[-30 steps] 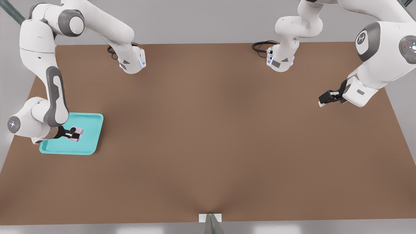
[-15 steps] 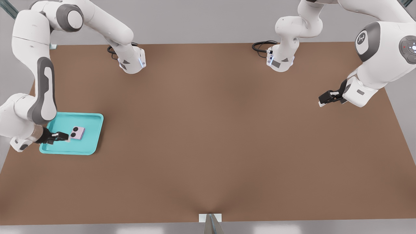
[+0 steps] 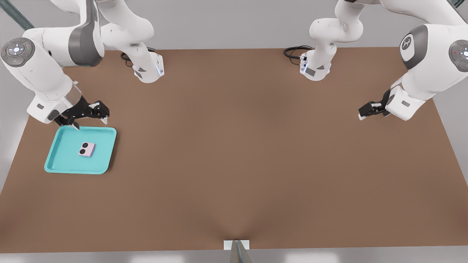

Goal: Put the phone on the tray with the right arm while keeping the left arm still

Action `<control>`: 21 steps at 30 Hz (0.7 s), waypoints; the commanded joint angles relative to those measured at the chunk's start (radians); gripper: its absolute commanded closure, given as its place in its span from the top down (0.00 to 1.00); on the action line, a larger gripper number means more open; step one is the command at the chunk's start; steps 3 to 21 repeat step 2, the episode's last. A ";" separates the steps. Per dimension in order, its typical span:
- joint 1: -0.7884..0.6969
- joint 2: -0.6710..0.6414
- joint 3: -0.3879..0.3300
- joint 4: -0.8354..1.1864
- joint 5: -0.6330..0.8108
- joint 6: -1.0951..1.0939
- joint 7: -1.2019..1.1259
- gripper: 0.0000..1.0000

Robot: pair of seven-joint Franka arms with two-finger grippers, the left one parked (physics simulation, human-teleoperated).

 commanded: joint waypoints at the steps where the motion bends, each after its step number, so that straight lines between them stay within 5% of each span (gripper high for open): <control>1: 0.007 -0.003 -0.018 -0.003 0.015 -0.062 0.153 1.00; 21: 0.007 -0.003 -0.018 -0.003 0.013 -0.063 0.149 1.00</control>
